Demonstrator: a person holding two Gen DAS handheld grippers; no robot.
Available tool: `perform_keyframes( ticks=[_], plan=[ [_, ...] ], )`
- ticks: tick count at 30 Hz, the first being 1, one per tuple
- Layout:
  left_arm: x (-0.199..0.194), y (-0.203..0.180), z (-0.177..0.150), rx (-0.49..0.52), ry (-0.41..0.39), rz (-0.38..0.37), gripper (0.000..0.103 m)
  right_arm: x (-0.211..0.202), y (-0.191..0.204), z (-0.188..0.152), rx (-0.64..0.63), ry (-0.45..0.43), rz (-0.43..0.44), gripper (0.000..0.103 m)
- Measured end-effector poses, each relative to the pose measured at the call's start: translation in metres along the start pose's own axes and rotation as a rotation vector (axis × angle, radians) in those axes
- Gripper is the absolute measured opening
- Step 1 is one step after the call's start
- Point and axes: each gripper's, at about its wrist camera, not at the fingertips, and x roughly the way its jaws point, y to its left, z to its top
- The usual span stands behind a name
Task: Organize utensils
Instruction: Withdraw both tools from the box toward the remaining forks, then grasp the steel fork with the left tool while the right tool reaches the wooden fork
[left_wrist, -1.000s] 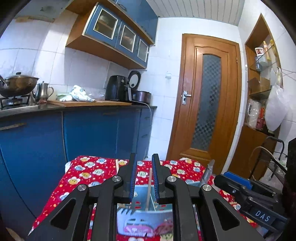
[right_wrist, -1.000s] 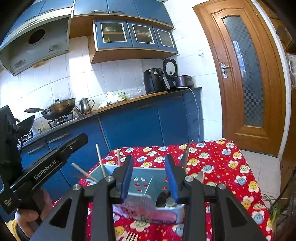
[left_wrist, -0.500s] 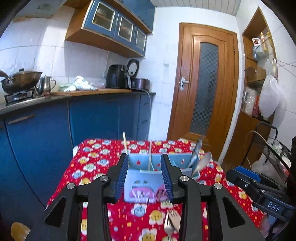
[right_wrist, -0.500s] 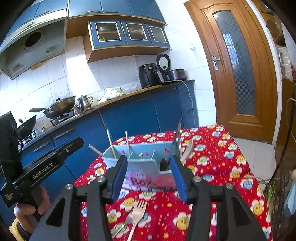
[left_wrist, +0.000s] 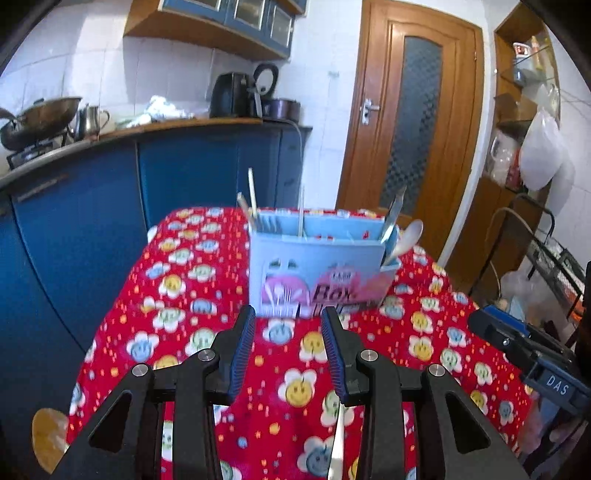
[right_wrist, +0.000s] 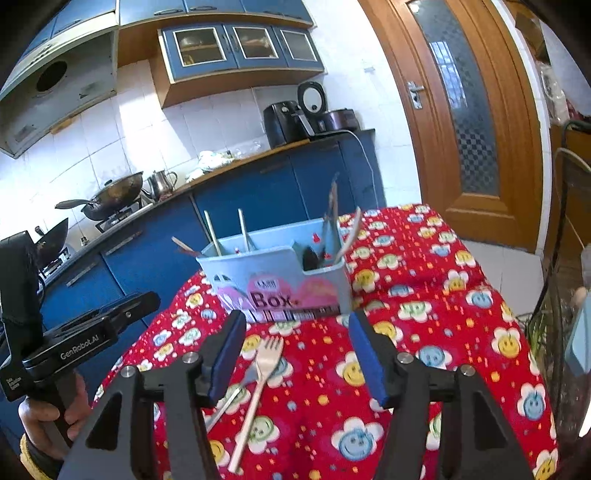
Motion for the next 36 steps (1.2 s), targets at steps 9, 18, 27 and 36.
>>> perform_keyframes(
  ticks=[9, 18, 27, 36],
  plan=[
    [0.02, 0.004, -0.022, -0.01, 0.129, 0.005, 0.038, 0.004, -0.017, -0.019, 0.03, 0.059, -0.023, 0.064],
    [0.039, -0.005, -0.038, 0.008, 0.223, -0.024, 0.038, 0.008, -0.029, -0.031, 0.061, 0.097, -0.036, 0.065],
    [0.057, -0.022, -0.044, 0.061, 0.304, -0.052, 0.038, 0.011, -0.038, -0.036, 0.08, 0.119, -0.051, 0.065],
    [0.069, -0.039, -0.047, 0.16, 0.379, -0.082, 0.038, 0.014, -0.049, -0.039, 0.107, 0.133, -0.056, 0.065]
  ],
)
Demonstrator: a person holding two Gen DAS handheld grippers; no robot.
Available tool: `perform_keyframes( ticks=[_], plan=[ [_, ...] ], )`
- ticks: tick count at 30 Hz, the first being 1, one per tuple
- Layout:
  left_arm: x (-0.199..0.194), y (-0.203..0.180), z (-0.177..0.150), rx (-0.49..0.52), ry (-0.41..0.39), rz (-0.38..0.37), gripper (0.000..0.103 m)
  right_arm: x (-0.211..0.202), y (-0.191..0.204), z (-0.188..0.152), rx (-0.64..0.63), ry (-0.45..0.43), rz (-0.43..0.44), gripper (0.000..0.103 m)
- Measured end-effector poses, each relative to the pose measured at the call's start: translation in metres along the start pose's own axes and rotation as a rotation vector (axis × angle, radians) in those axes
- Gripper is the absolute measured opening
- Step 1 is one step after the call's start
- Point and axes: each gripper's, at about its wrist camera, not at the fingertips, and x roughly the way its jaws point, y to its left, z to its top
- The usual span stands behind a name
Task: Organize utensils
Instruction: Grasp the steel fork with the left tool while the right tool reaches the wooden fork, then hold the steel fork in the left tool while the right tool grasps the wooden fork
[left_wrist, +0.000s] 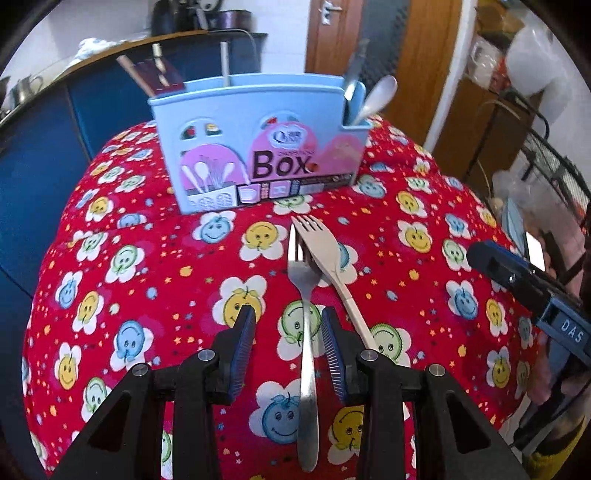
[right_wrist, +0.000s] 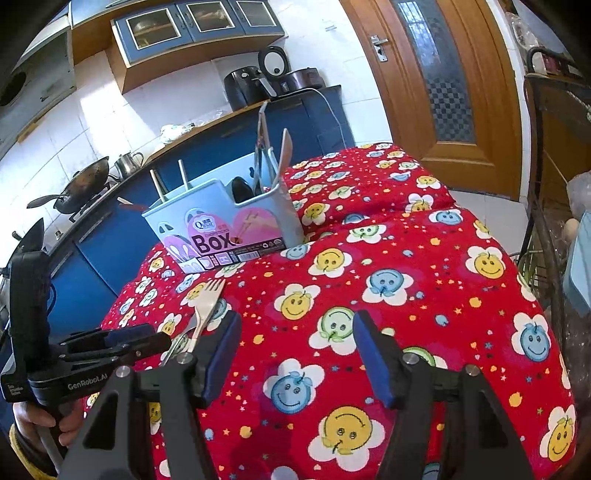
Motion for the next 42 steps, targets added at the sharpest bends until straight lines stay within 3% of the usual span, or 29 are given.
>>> perform_keyframes(
  ticks=[3, 5, 12, 14, 16, 19, 29, 42],
  plan=[
    [0.008, -0.002, 0.002, 0.019, 0.042, -0.003, 0.036, 0.0, -0.002, 0.0, 0.006, 0.002, 0.0, 0.065],
    [0.014, -0.003, 0.005, 0.037, 0.08, -0.004, 0.03, -0.001, -0.003, 0.0, 0.007, 0.0, 0.0, 0.065],
    [0.024, -0.004, 0.015, 0.091, 0.151, -0.022, 0.027, -0.002, -0.007, 0.0, 0.018, 0.0, 0.002, 0.065],
    [0.025, -0.005, 0.017, 0.093, 0.159, -0.026, 0.02, -0.001, -0.006, 0.0, 0.019, 0.002, 0.004, 0.065],
    [0.026, -0.004, 0.018, 0.084, 0.154, -0.029, 0.011, -0.001, -0.005, -0.001, 0.017, 0.003, 0.006, 0.065],
    [0.026, 0.001, 0.018, 0.051, 0.137, -0.036, 0.006, -0.002, -0.004, -0.001, 0.013, 0.004, 0.006, 0.065],
    [0.012, 0.03, 0.004, -0.095, 0.074, -0.078, 0.004, -0.002, 0.003, -0.001, -0.001, 0.008, -0.002, 0.065],
    [-0.006, 0.081, -0.016, -0.236, -0.016, 0.009, 0.004, 0.006, 0.032, 0.001, -0.063, 0.05, 0.01, 0.065]
  ],
)
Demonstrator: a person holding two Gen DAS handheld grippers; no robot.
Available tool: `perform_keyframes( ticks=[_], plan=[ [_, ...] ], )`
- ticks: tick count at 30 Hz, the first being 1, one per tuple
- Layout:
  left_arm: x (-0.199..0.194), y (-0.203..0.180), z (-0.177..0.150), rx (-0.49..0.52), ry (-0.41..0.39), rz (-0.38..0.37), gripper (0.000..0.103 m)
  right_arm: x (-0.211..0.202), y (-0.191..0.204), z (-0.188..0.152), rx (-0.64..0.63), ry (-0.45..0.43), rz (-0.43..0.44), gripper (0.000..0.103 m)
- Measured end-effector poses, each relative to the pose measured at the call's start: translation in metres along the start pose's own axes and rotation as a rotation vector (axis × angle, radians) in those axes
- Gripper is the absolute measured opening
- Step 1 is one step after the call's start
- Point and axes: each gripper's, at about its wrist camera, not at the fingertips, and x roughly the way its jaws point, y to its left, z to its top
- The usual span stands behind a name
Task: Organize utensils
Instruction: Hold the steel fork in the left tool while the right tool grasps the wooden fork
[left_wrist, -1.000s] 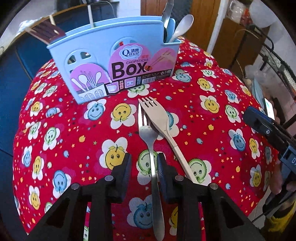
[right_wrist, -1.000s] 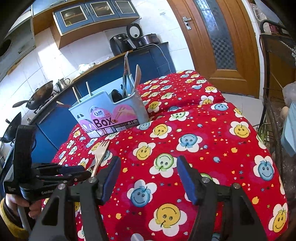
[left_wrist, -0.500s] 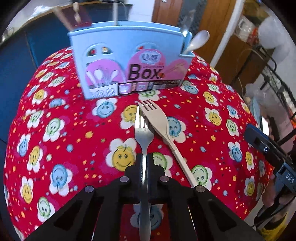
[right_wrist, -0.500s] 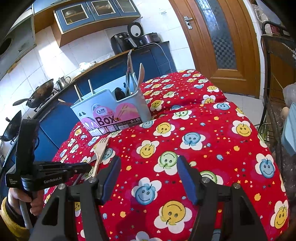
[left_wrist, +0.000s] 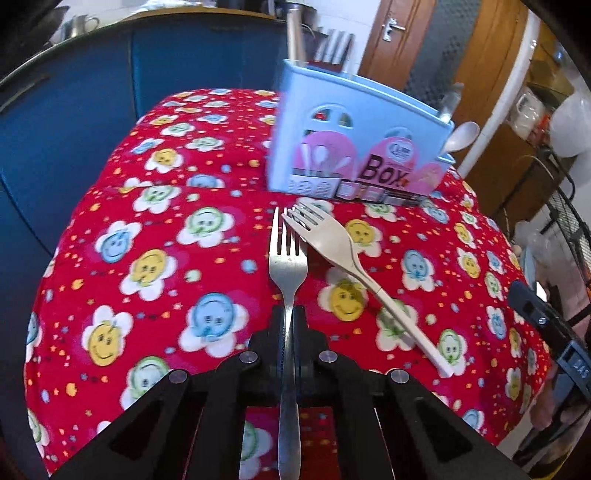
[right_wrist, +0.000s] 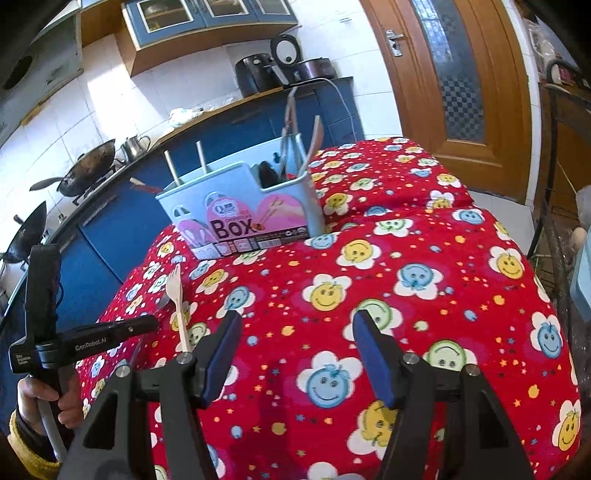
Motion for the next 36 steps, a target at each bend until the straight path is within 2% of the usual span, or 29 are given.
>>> perform_keyframes(
  ticks=[8, 13, 21, 30, 36],
  plan=[
    [-0.003, 0.017, -0.003, -0.021, -0.072, 0.087, 0.004, 0.008, 0.026, 0.007, -0.081, 0.052, 0.009, 0.065],
    [-0.005, 0.027, -0.002, -0.039, -0.095, 0.1, 0.004, 0.019, 0.044, 0.008, -0.134, 0.103, 0.032, 0.065],
    [-0.004, 0.018, -0.007, 0.018, -0.08, 0.04, 0.004, 0.04, 0.083, 0.012, -0.246, 0.16, 0.066, 0.065],
    [-0.003, 0.003, -0.009, 0.056, -0.074, -0.001, 0.004, 0.069, 0.102, 0.015, -0.323, 0.248, 0.07, 0.065],
    [-0.001, -0.005, -0.01, 0.083, -0.067, -0.018, 0.004, 0.087, 0.106, 0.014, -0.361, 0.311, 0.071, 0.053]
  ],
)
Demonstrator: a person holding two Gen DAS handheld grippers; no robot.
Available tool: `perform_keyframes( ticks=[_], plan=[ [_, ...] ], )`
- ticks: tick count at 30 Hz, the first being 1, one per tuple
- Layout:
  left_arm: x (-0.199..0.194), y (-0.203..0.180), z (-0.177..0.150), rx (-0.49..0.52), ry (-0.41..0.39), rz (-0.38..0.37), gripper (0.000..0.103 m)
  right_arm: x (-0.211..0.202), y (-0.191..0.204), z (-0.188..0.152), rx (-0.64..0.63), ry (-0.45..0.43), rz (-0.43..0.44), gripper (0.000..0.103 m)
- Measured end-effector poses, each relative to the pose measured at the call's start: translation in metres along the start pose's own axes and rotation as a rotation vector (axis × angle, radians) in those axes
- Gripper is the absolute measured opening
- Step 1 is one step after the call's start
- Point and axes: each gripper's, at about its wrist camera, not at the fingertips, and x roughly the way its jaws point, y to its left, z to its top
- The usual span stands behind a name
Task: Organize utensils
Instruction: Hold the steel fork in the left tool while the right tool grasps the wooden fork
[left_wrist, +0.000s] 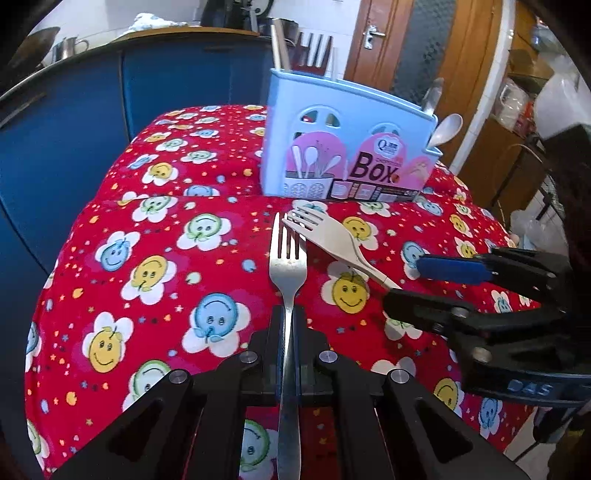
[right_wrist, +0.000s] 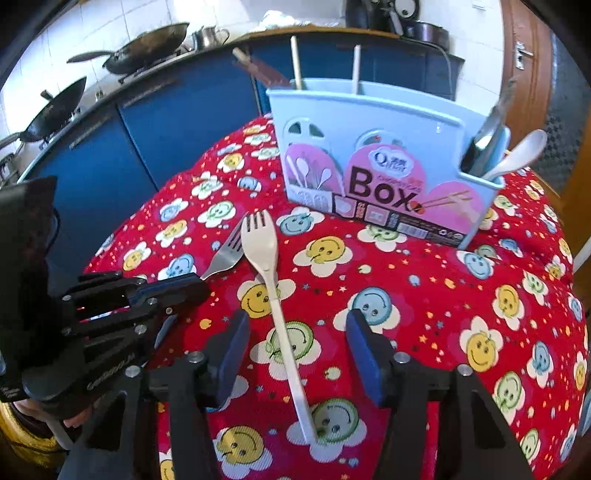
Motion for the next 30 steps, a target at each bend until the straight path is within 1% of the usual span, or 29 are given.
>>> perform_keyframes(
  ticks=[2, 3, 4, 5, 6, 7, 8, 10, 13, 17, 22, 24, 26, 30],
  plan=[
    [0.001, -0.002, 0.0, 0.007, 0.002, -0.003, 0.004, 0.007, -0.001, 0.003, -0.002, 0.026, 0.017, 0.044],
    [0.001, -0.004, 0.0, 0.01, 0.003, -0.005, 0.004, 0.009, -0.002, 0.004, -0.002, 0.033, 0.023, 0.042],
    [0.001, -0.004, 0.0, 0.014, 0.004, -0.005, 0.004, 0.011, -0.002, 0.005, -0.003, 0.04, 0.029, 0.035],
    [0.002, -0.005, 0.0, 0.018, 0.006, -0.006, 0.004, 0.012, -0.003, 0.005, -0.004, 0.043, 0.031, 0.025],
    [0.002, -0.005, 0.0, 0.019, 0.009, -0.008, 0.004, 0.013, -0.004, 0.006, -0.008, 0.042, 0.034, 0.02],
    [0.002, -0.006, 0.0, 0.02, 0.01, -0.009, 0.004, 0.013, -0.005, 0.006, -0.003, 0.039, 0.042, 0.011],
    [0.002, -0.006, 0.0, 0.023, 0.012, -0.008, 0.004, 0.012, -0.006, 0.006, 0.005, 0.037, 0.047, 0.008],
    [0.002, -0.005, 0.001, 0.024, 0.02, -0.009, 0.004, 0.009, -0.012, 0.003, 0.029, 0.031, 0.058, 0.007],
    [0.003, -0.005, 0.003, 0.031, 0.044, -0.013, 0.004, 0.003, -0.023, -0.004, 0.057, 0.035, 0.044, 0.007],
    [0.007, -0.007, 0.011, 0.066, 0.112, -0.016, 0.004, -0.004, -0.033, -0.011, 0.062, 0.061, 0.035, 0.007],
    [0.013, -0.007, 0.022, 0.084, 0.213, -0.03, 0.004, -0.005, -0.034, -0.008, 0.054, 0.102, 0.037, 0.008],
    [0.015, -0.007, 0.025, 0.085, 0.243, -0.035, 0.004, -0.001, -0.031, -0.004, 0.039, 0.121, 0.031, 0.012],
    [0.018, -0.007, 0.029, 0.091, 0.274, -0.044, 0.004, 0.002, -0.027, 0.001, 0.016, 0.138, 0.022, 0.018],
    [0.021, -0.009, 0.031, 0.111, 0.3, -0.051, 0.005, 0.012, -0.019, 0.012, -0.026, 0.187, -0.007, 0.021]
  ],
)
